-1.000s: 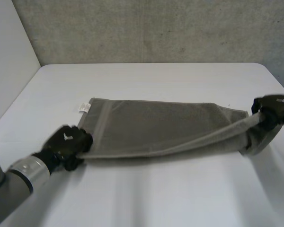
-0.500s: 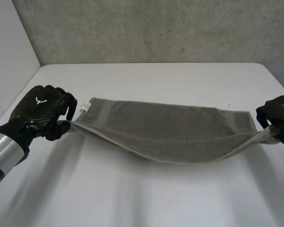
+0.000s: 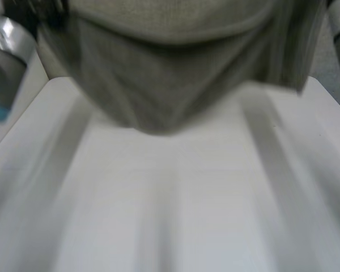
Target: Fold the towel.
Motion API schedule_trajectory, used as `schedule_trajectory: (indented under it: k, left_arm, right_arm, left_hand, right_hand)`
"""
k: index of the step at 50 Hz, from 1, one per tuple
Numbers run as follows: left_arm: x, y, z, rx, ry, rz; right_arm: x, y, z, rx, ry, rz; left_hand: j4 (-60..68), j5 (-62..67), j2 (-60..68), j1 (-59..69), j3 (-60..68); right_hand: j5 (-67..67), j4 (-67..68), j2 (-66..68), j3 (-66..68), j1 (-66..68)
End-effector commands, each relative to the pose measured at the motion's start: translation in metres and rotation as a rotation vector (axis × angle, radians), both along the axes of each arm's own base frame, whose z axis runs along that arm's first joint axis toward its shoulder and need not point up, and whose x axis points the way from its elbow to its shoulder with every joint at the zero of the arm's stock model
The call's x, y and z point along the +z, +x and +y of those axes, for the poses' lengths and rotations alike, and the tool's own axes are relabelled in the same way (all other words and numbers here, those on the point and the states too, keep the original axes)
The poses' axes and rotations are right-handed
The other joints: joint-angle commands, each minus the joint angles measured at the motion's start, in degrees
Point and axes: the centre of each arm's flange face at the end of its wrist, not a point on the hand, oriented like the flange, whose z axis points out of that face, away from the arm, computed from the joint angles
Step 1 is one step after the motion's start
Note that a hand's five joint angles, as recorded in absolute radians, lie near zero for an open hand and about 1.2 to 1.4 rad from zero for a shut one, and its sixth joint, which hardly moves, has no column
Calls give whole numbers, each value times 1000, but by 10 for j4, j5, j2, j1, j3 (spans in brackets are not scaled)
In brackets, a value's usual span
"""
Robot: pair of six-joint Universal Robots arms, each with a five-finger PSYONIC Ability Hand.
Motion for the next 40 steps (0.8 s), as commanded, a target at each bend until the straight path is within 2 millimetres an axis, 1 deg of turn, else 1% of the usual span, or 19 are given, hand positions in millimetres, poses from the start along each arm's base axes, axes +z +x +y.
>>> schedule_trajectory:
  k: [1, 5, 7, 8, 9, 10, 12, 13, 15, 16, 18, 21, 23, 24, 26, 31, 35, 38, 40]
  left_arm:
    - [81, 10, 2, -48, -232, 250]
    - [75, 10, 1, -69, -199, 278]
    - [50, 12, -3, -49, -133, 255]
    - [49, 12, -3, -49, -133, 255]
    - [29, 13, -6, -41, -78, 235]
    - [29, 13, -6, -41, -77, 235]
    - [-12, 21, -6, -14, 31, 196]
    - [-12, 21, -6, -14, 31, 195]
    - [-59, 28, 0, -26, 146, 132]
    - [-59, 28, 0, -26, 146, 132]
    - [-108, 30, 14, -61, 241, 56]
    - [-130, 32, 22, -65, 277, 14]
    - [-169, 38, 42, -60, 336, -66]
    - [-169, 38, 42, -60, 336, -66]
    - [-197, 46, 59, -50, 393, -131]
    - [-218, 55, 76, -57, 462, -173]
    - [-214, 60, 82, -49, 461, -174]
    - [-198, 65, 89, -32, 447, -164]
    - [-182, 75, 95, -8, 436, -156]
  right_arm:
    - [55, -10, 20, 85, -207, -208]
    - [35, -6, 16, 118, -50, -187]
    - [7, 1, 12, 137, 96, -125]
    - [7, 1, 12, 137, 97, -124]
    - [-10, 2, 8, 146, 166, -91]
    - [-26, 4, 6, 153, 228, -61]
    - [-44, 5, 4, 163, 292, -36]
    - [-44, 5, 4, 163, 293, -35]
    - [-76, 8, 5, 183, 389, 4]
    - [-76, 8, 5, 183, 389, 5]
    - [-112, 10, 11, 217, 480, 59]
    - [-133, 12, 14, 233, 531, 91]
    - [-174, 13, 24, 258, 636, 148]
    - [-174, 13, 24, 258, 637, 148]
    - [-206, 11, 37, 268, 713, 204]
    - [-226, 9, 56, 279, 741, 291]
    - [-227, 7, 62, 278, 740, 325]
    - [-216, -5, 63, 239, 730, 320]
    - [-188, -23, 70, 195, 722, 293]
  left_hand:
    - [21, 17, 20, 23, 8]
    - [21, 17, 20, 23, 8]
    - [21, 17, 20, 23, 8]
    - [21, 17, 20, 23, 8]
    - [21, 17, 20, 23, 8]
    - [21, 17, 20, 23, 8]
    - [21, 17, 20, 23, 8]
    - [21, 17, 20, 23, 8]
    - [21, 17, 20, 23, 8]
    - [21, 17, 20, 23, 8]
    - [21, 17, 20, 23, 8]
    - [21, 17, 20, 23, 8]
    - [21, 17, 20, 23, 8]
    - [21, 17, 20, 23, 8]
    - [21, 17, 20, 23, 8]
    - [21, 17, 20, 23, 8]
    - [21, 17, 20, 23, 8]
    - [21, 17, 20, 23, 8]
    - [21, 17, 20, 23, 8]
  right_hand:
    - [33, 31, 37, 30, 38]
    - [33, 31, 37, 30, 38]
    - [33, 31, 37, 30, 38]
    - [33, 31, 37, 30, 38]
    - [33, 31, 37, 30, 38]
    - [33, 31, 37, 30, 38]
    - [33, 31, 37, 30, 38]
    - [33, 31, 37, 30, 38]
    - [33, 31, 37, 30, 38]
    - [33, 31, 37, 30, 38]
    - [33, 31, 37, 30, 38]
    - [33, 31, 37, 30, 38]
    - [33, 31, 37, 30, 38]
    - [33, 31, 37, 30, 38]
    - [33, 31, 37, 30, 38]
    - [33, 31, 37, 30, 38]
    - [33, 31, 37, 30, 38]
    - [33, 31, 37, 30, 38]
    - [33, 31, 37, 30, 38]
